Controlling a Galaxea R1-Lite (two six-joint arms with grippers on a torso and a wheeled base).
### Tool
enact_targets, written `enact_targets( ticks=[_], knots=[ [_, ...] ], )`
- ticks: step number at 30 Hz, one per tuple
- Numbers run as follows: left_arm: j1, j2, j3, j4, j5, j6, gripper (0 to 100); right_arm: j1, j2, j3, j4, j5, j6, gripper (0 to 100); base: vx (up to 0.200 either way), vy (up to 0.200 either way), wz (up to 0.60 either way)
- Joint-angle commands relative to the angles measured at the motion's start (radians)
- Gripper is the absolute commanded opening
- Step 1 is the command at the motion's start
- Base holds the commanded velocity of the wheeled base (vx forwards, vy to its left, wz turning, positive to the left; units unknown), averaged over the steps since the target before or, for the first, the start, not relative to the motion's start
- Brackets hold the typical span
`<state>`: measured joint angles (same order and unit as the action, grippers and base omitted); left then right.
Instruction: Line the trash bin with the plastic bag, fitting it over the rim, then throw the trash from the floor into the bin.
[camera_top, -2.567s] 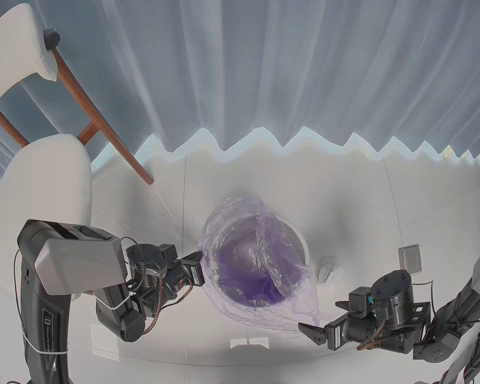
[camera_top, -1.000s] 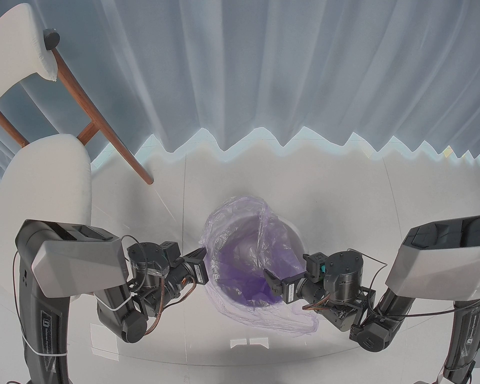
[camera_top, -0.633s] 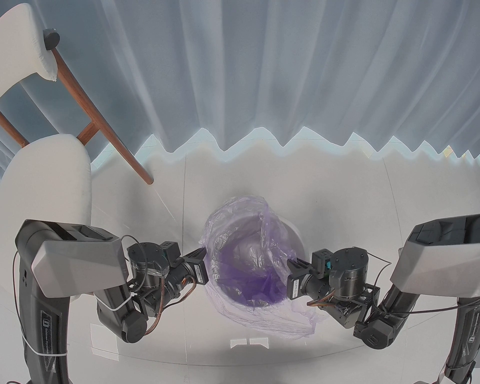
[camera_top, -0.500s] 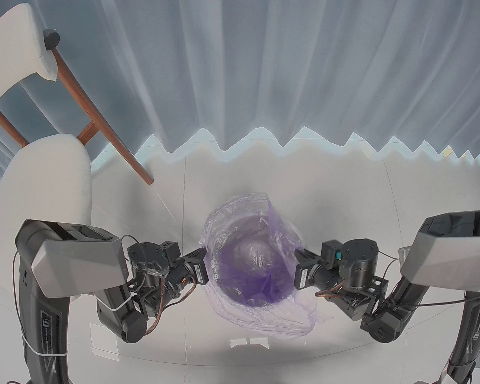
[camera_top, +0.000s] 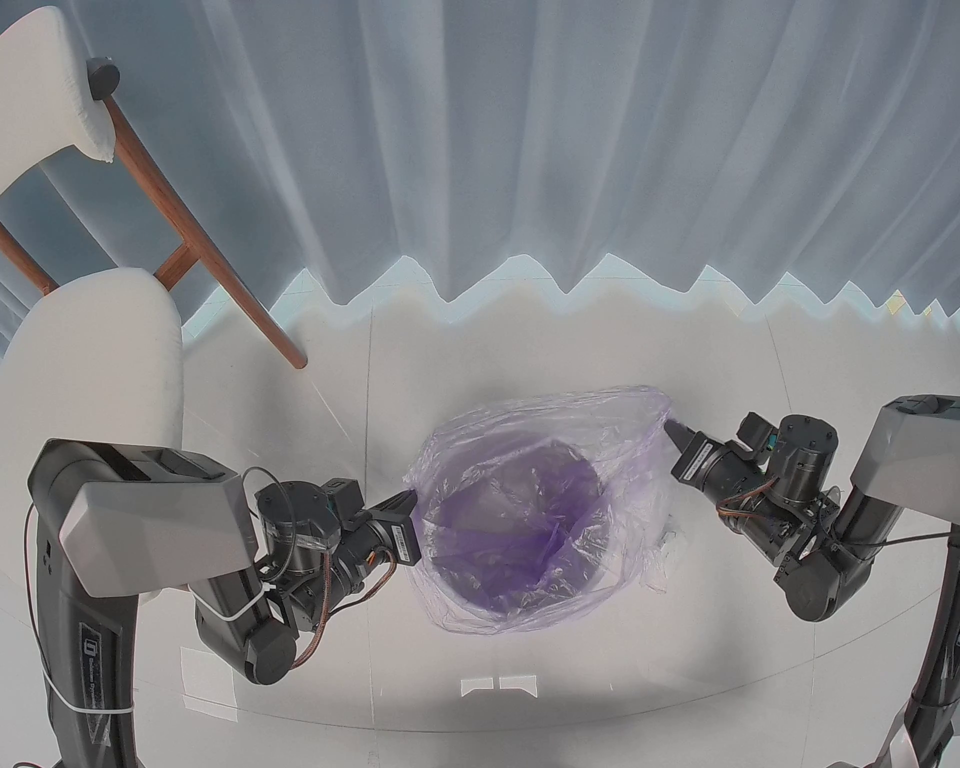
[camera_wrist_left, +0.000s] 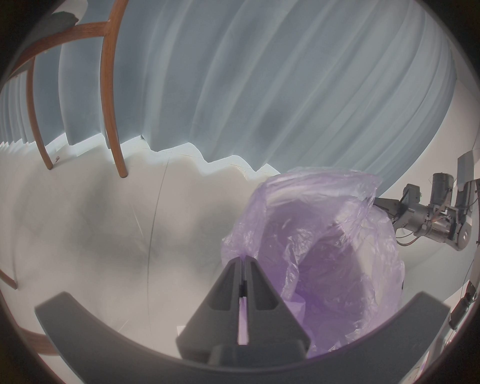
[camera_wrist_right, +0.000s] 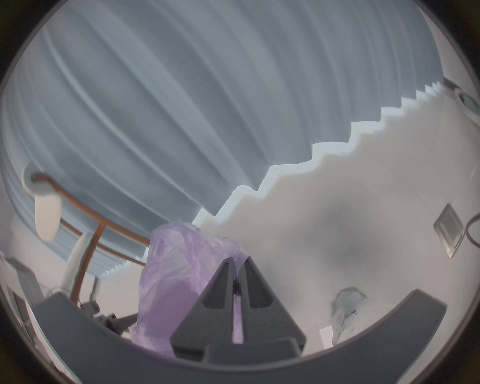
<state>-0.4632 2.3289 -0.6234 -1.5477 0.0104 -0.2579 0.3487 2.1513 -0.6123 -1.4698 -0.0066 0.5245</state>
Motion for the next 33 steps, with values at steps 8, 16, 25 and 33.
enact_targets(
  ticks=[8,16,25,33],
  knots=[
    [-0.003,0.0,-0.024,0.0,0.002,-0.003,0,-0.094,0.222,-0.046,-0.099,0.116,0.233,0,0.0,0.0,0.0],
    [-0.003,0.004,-0.025,0.0,0.003,-0.001,0,-0.073,0.288,-0.115,-0.099,0.129,0.388,0,0.0,0.0,0.0],
    [-0.008,0.004,-0.029,0.0,0.003,-0.001,0,-0.051,0.243,-0.102,-0.101,0.129,0.419,100,0.0,0.0,0.0],
    [-0.008,0.0,-0.041,0.0,0.025,-0.001,0,-0.048,-0.116,0.229,-0.099,0.192,0.427,100,0.0,0.0,0.0]
  ],
)
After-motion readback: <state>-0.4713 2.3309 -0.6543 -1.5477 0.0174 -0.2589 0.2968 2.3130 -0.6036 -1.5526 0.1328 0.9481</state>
